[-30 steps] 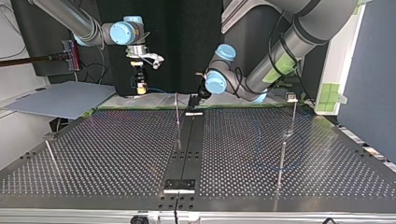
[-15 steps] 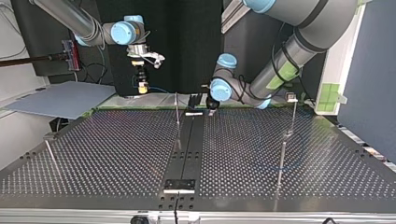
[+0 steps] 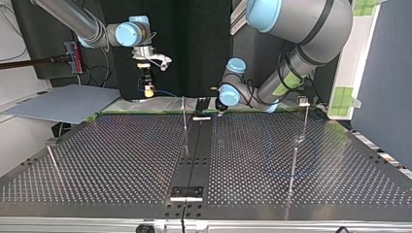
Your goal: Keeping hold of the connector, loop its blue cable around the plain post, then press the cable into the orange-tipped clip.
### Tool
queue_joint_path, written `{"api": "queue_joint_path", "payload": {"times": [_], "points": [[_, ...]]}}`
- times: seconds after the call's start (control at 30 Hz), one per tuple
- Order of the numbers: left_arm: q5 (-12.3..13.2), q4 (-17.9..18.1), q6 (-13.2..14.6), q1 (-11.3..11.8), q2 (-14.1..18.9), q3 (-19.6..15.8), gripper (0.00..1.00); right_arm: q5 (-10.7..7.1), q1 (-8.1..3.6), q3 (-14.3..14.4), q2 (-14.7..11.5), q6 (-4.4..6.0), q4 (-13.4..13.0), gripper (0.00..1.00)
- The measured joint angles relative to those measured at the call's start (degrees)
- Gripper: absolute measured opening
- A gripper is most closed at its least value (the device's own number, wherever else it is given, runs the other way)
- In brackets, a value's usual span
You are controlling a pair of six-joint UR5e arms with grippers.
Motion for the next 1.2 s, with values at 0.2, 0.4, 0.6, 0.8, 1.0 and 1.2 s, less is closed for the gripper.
{"api": "queue_joint_path", "payload": {"times": [0.2, 0.4, 0.6, 0.8, 1.0, 1.2], "points": [[1.03, 2.66, -1.4, 0.24, -0.1, 0.02, 1.0, -0.09, 0.02, 0.0, -0.01, -0.19, 0.25, 0.0], [2.52, 4.69, -2.59, -0.65, -0.14, 0.0, 1.0, -0.77, 0.06, 0.0, -0.01, -0.26, 0.27, 0.0], [2.67, 4.82, -2.28, -1.99, -0.16, -0.92, 1.0, -2.33, 0.07, 0.0, -0.02, -0.27, 0.26, 0.0], [5.01, 4.97, -3.27, -2.79, -0.16, -1.36, 1.0, -4.39, -0.04, -0.04, -0.03, -0.06, 0.2, 0.0], [8.41, 4.6, -5.19, -3.08, -0.16, -1.9, 1.0, -4.94, -0.07, -0.08, -0.02, -0.01, 0.31, 0.0], [11.63, 5.43, -6.9, -2.56, -0.1, -2.97, 1.0, -6.08, -0.27, -0.34, -0.02, 0.18, 0.16, 0.0]]}}
